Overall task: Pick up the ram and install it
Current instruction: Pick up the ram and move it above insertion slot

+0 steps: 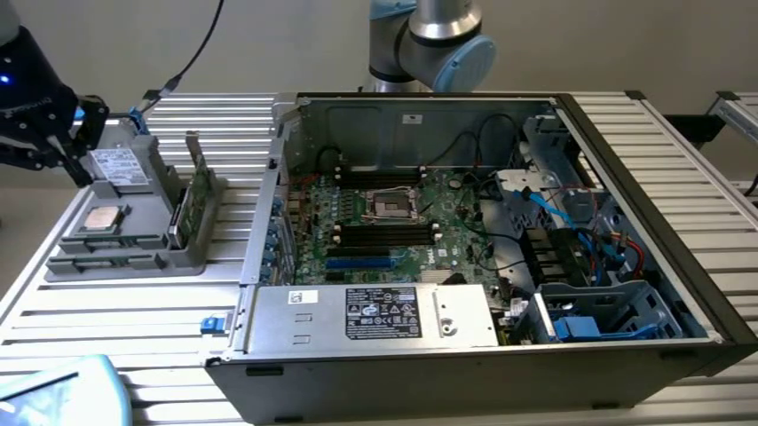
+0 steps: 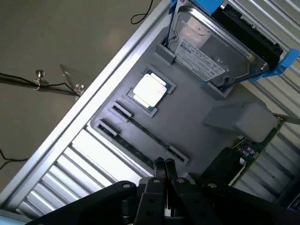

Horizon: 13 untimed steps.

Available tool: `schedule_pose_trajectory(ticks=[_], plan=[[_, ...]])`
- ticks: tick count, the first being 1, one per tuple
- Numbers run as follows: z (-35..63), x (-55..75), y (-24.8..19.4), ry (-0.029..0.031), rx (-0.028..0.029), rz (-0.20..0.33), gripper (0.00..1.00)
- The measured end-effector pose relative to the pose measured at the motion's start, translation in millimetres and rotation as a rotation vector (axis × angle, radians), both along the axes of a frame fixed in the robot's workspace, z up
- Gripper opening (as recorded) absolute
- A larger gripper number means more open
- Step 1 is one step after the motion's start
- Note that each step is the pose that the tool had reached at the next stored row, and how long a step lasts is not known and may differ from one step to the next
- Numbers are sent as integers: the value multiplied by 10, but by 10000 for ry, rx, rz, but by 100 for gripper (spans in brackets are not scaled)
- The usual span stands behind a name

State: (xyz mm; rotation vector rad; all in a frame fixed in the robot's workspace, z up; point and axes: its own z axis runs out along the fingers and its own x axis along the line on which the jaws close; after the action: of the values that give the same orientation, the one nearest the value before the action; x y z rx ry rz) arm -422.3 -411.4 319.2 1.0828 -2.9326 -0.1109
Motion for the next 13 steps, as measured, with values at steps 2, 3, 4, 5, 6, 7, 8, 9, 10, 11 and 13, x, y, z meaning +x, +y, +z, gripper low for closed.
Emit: schedule_pose_trajectory(ticks=[2, 3, 4, 5, 6, 7, 8, 9, 10, 11, 13], plan=[[-15, 0, 0, 0, 25, 359, 10], [-23, 0, 0, -1, 39, 538, 10], [-31, 0, 0, -3, 52, 724, 10], [-39, 0, 0, -3, 65, 915, 10], [-47, 0, 0, -4, 77, 1094, 10], [-55, 0, 0, -5, 88, 1275, 10], [-63, 0, 0, -5, 100, 1459, 10], [-71, 0, 0, -6, 112, 1640, 10], [-78, 0, 0, -7, 123, 1808, 10], [-87, 0, 0, -8, 136, 2005, 10], [-103, 0, 0, -10, 160, 2364, 10]])
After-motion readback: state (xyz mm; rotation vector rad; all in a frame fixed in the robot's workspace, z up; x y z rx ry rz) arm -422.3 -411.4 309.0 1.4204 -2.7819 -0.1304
